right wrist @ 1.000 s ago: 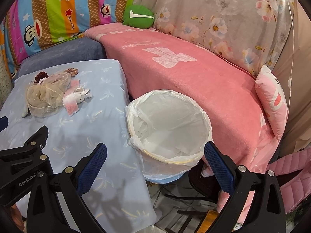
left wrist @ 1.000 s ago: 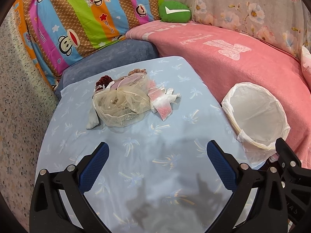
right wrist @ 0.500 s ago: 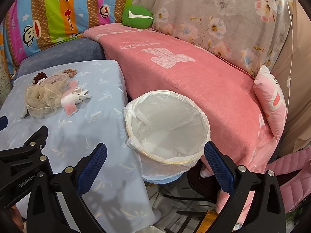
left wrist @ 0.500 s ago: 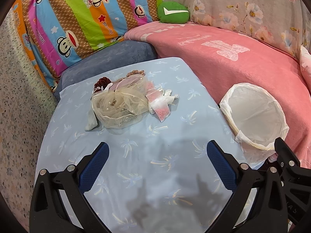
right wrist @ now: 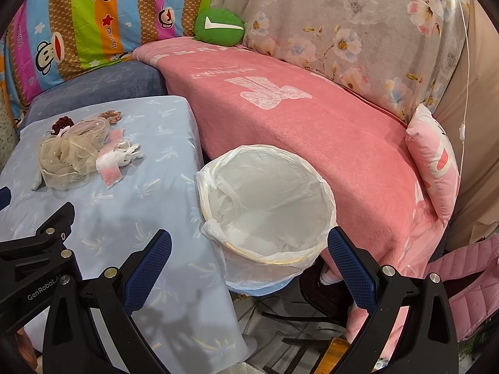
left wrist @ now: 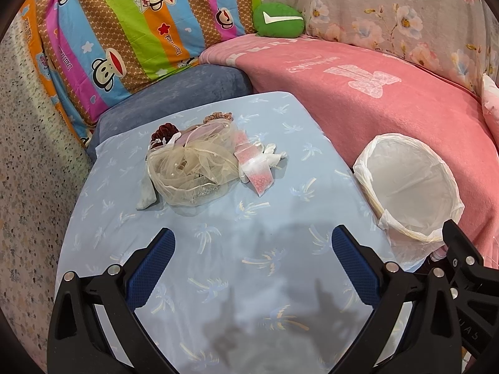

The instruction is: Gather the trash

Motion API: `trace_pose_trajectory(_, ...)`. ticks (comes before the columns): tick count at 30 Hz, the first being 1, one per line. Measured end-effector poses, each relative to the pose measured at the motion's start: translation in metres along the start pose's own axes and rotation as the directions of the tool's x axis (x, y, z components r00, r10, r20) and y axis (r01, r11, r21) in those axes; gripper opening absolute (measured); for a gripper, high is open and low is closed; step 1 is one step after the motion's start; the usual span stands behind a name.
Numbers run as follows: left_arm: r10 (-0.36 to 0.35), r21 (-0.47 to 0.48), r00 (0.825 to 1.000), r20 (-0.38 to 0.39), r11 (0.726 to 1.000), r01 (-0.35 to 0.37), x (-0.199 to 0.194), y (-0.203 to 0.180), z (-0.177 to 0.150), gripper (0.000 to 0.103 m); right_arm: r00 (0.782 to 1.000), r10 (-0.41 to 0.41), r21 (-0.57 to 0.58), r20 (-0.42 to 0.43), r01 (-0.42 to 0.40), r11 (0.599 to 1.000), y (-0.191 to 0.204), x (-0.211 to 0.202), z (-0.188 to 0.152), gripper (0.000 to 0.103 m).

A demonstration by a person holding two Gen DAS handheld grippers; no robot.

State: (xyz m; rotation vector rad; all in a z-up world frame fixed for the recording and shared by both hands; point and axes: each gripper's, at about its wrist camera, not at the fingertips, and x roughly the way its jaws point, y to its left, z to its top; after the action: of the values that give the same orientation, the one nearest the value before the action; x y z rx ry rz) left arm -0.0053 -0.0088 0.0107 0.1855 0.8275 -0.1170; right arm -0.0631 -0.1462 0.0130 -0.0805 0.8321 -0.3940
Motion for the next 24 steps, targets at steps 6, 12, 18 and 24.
trace_pose_trajectory(6, 0.0, 0.001, 1.0, 0.0, 1.0, 0.0, 0.0, 0.0, 0.0, 0.096, 1.0, 0.0, -0.001, 0.0, 0.0, 1.0, 0.0, 0.0, 0.0, 0.097)
trace_pose_trajectory(12, -0.005, 0.001, 1.0, 0.009, 1.0, 0.005, 0.001, -0.001, 0.0, 0.096, 1.0, -0.001, -0.002, 0.001, 0.001, 1.0, -0.002, 0.001, 0.0, 0.097)
trace_pose_trajectory(18, -0.007, 0.003, 1.0, 0.012, 1.0, 0.007, 0.003, -0.001, -0.001, 0.096, 1.0, -0.001, 0.004, 0.001, 0.001, 1.0, -0.007, 0.002, 0.001, 0.097)
trace_pose_trajectory(24, -0.008, 0.007, 1.0, 0.014, 1.0, 0.008, 0.004, -0.005, 0.001, 0.096, 1.0, -0.004, 0.009, -0.002, 0.004, 1.0, -0.011, 0.002, 0.001, 0.097)
